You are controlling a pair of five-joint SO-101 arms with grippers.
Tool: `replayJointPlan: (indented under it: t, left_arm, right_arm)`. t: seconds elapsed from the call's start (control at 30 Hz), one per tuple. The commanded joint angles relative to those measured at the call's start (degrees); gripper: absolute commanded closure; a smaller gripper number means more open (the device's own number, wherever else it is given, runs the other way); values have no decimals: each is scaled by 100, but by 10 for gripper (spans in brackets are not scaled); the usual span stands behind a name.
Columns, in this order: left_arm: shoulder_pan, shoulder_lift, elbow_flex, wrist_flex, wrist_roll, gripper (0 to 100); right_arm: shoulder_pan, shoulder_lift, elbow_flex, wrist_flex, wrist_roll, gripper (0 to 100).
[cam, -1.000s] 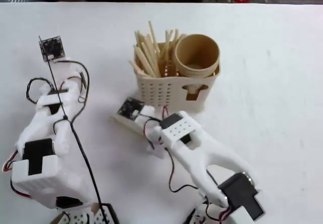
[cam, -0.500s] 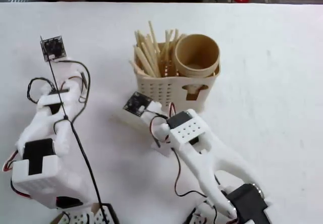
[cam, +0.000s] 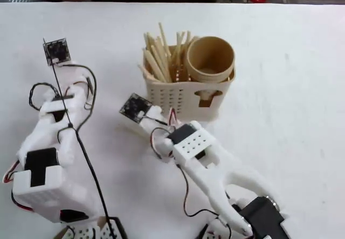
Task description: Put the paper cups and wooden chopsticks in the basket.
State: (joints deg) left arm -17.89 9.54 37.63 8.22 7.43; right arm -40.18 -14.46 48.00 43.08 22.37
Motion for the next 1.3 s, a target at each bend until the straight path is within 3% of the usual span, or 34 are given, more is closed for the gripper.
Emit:
replayJointPlan:
  t: [0.0,0.37,0.53,0.63,1.03,1.17,1.27]
  left_arm:
    - [92,-40,-246,-114,-70,950]
    - [84,-48,-237,-97,-70,950]
    - [84,-48,-237,-105,-70,950]
    - [84,-48,-246,-105,-70,950]
    - [92,-48,-255,-105,-70,950]
    - [101,-48,-255,-114,-70,950]
    - [101,-48,-255,-114,-114,950]
  right_arm:
    - [-75,189,-26,-365,-62,854]
    - [-57,1297,-413,-224,-44,856]
    - [4,1244,-413,-189,-44,991]
    - [22,1059,-413,22,-44,980]
    - [-13,-2290,-413,2026,-44,981]
    - [13,-3538,-413,2105,-44,981]
    - [-13,-4426,-457,1604,-88,981]
